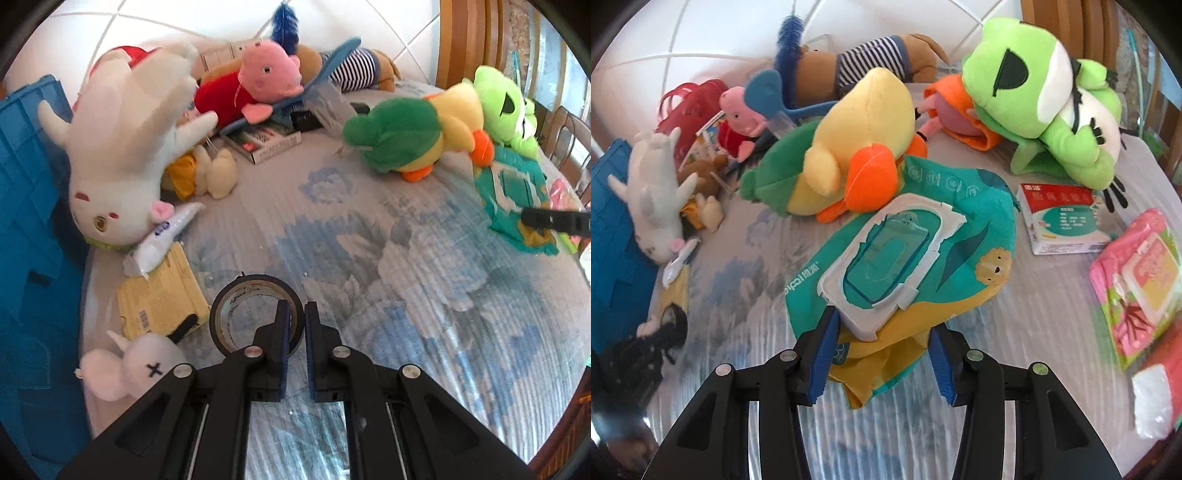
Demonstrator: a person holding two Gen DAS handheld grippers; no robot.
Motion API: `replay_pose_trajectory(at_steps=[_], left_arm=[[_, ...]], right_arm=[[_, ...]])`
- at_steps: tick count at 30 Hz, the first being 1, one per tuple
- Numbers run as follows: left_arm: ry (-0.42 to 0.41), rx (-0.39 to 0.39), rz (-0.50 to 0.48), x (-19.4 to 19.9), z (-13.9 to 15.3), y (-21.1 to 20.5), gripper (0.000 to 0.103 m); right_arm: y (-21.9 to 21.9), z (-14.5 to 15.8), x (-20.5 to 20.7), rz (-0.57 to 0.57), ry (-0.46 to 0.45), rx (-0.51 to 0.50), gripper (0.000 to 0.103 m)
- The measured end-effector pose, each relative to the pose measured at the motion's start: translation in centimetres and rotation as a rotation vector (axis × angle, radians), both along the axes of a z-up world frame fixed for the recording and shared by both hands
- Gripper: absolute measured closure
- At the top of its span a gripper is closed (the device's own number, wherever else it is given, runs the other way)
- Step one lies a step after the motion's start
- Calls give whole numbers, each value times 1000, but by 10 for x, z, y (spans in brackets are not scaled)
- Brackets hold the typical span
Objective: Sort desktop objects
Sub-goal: 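Close the left tool on the tape roll while the right tool grasps the wipes pack, then lift the tape roll and wipes pack with both tools and carry them over the crate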
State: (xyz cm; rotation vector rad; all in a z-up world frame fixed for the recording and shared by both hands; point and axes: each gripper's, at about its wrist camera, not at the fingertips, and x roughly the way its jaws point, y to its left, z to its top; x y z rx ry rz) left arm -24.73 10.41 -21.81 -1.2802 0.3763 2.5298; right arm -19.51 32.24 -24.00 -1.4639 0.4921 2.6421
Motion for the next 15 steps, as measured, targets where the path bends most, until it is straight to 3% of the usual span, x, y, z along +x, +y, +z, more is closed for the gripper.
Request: replay_pose_trajectory(at_steps=[4,8,15], left_arm=[[31,1,3,10,18,0,95],[60,4,5,21,38,0,95],[154,25,23,47,95,-4,95]], right_arm=[[3,16,22,25,9,-4,58],[41,51,27,59,33,-11,58],[26,100,33,136,125,-38,58]])
